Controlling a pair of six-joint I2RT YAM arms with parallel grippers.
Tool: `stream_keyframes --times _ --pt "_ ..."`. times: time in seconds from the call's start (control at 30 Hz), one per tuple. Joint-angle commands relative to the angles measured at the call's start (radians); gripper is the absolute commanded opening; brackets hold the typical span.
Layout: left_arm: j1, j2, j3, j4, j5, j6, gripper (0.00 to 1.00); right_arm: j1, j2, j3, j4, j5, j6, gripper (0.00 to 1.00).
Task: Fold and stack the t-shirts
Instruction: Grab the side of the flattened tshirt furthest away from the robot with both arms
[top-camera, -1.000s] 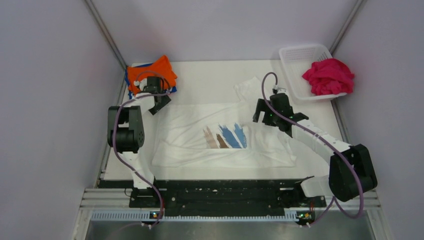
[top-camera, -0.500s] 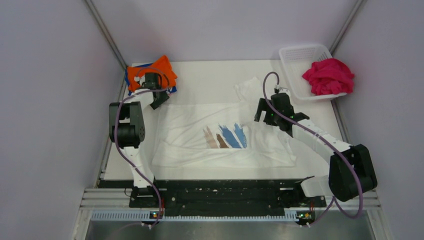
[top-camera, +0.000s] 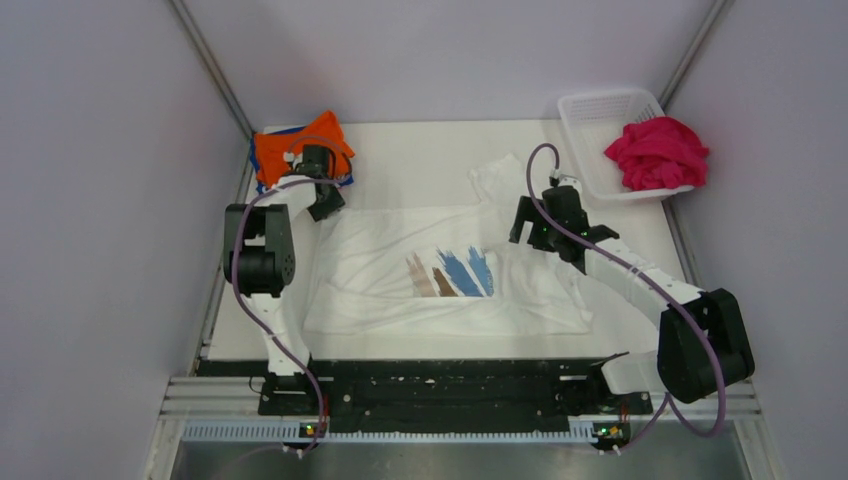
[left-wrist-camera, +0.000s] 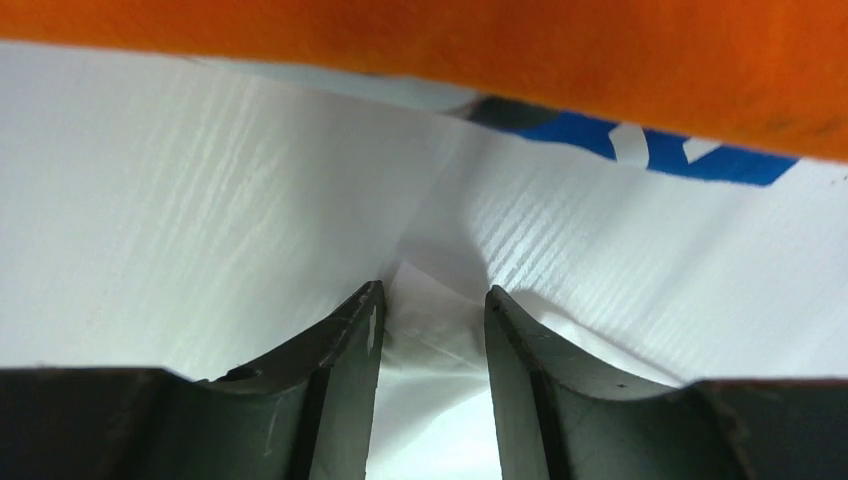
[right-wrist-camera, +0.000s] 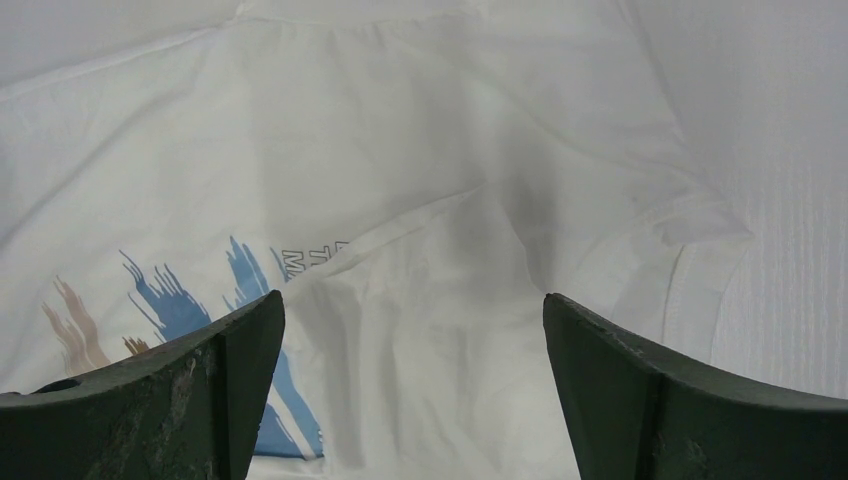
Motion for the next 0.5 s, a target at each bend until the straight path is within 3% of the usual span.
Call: stream_keyframes --times 0.0,0.17,0.3,0.47 --pt "-0.024 0.000 0.028 -0.122 -0.039 0.012 0.46 -0.012 -0.008 0.018 0.026 0.013 0.005 0.99" --pt "-0.024 0.007 0.037 -0.143 -0.051 0.011 0.33 -0.012 -0.007 0.019 0.031 0.017 0.006 0.99" --pt "-0.024 0.006 0.043 -0.150 -0.057 0.033 0.00 -0.015 -0.002 0.025 0.033 0.018 0.001 0.99" --pt "-0.025 -0.049 0.018 -0.121 -0.066 0.064 0.00 -0.026 0.026 0.039 0.054 0.016 -0.008 0.99"
